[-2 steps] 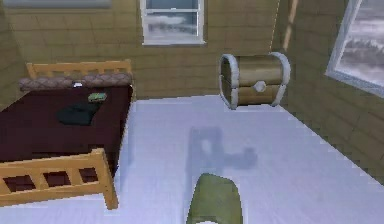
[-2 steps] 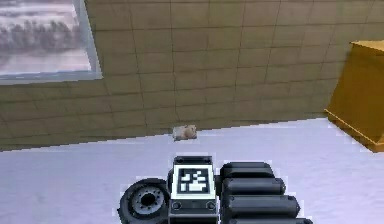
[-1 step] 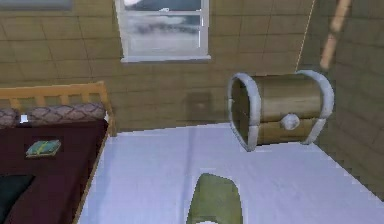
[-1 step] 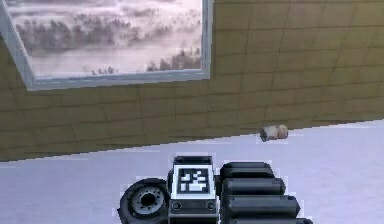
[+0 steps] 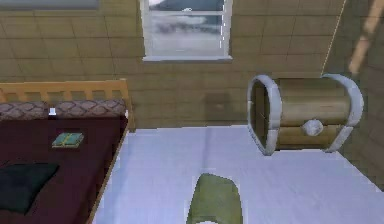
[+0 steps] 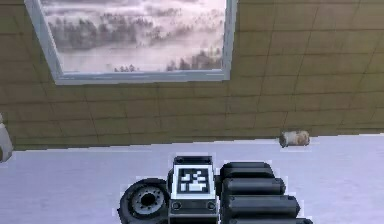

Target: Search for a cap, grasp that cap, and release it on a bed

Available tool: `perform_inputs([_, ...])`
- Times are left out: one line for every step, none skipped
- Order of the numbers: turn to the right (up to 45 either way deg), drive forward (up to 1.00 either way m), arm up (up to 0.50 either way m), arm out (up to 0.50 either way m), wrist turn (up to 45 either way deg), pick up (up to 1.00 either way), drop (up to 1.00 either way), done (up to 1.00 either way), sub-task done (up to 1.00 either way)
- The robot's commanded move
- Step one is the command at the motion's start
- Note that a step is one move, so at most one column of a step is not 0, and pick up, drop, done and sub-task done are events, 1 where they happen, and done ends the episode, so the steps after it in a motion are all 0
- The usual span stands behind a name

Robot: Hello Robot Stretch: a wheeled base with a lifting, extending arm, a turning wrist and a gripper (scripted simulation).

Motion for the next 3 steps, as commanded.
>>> perform_inputs([0.0, 1.00, 0.00, 0.00, 0.0, 0.00, 0.00, 0.00, 0.00])
perform_inputs([-15.0, 0.00, 0.00, 0.00, 0.0, 0.00, 0.00, 0.00, 0.00])
perform_inputs([0.0, 0.15, 0.00, 0.00, 0.0, 0.00, 0.00, 0.00, 0.00])
